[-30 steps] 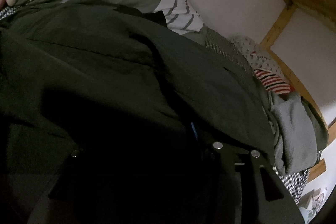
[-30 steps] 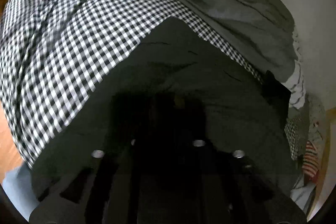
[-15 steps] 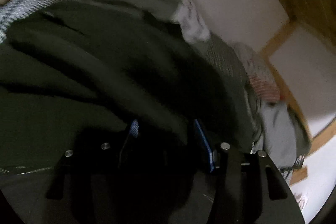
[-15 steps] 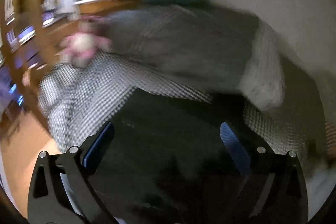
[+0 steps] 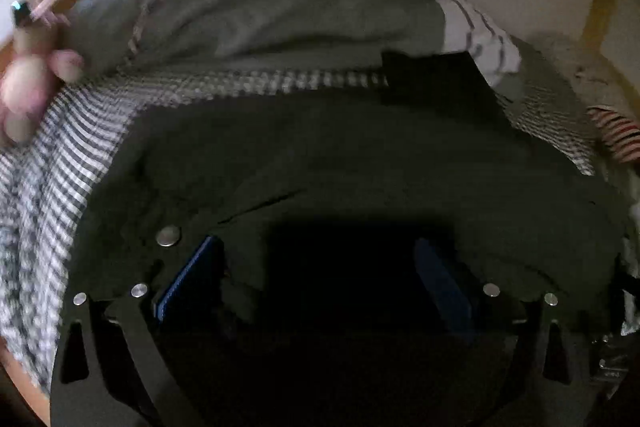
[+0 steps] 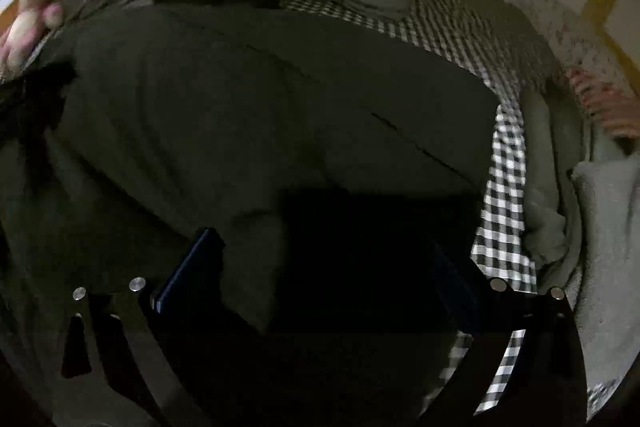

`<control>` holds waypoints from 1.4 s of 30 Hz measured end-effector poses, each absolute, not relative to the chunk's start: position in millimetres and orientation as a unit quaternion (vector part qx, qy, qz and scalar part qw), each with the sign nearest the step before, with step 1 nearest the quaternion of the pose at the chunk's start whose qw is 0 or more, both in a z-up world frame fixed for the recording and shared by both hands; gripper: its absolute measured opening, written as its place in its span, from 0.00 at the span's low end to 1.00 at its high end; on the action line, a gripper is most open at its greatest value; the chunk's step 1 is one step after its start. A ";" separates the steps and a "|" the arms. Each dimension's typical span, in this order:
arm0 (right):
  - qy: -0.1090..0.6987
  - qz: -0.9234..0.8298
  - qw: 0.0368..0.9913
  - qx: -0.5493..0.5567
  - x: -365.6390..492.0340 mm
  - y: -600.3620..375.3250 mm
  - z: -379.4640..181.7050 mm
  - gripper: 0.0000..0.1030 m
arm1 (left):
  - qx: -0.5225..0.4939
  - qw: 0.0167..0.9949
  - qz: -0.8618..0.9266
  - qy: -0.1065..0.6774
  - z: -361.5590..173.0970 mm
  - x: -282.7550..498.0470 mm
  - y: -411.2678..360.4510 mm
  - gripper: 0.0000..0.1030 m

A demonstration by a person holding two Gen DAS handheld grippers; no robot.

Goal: Fold large clothes

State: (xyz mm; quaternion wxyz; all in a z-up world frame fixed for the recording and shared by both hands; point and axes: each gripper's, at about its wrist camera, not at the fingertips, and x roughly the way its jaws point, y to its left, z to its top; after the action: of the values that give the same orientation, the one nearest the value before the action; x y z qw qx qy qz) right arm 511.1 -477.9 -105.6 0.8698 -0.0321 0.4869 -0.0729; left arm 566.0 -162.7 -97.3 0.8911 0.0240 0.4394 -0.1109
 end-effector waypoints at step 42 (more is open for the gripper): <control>0.391 -0.061 0.903 0.170 258.7 -485.5 -168.5 0.97 | -0.048 0.941 -0.160 0.293 -129.3 365.4 10.7 0.94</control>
State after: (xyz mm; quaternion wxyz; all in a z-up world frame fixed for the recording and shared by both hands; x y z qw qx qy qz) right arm 258.7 -485.5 -168.5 0.9026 0.1696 0.3909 -0.0613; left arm 365.4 10.7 -129.3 0.9414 -0.0475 0.2932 -0.1598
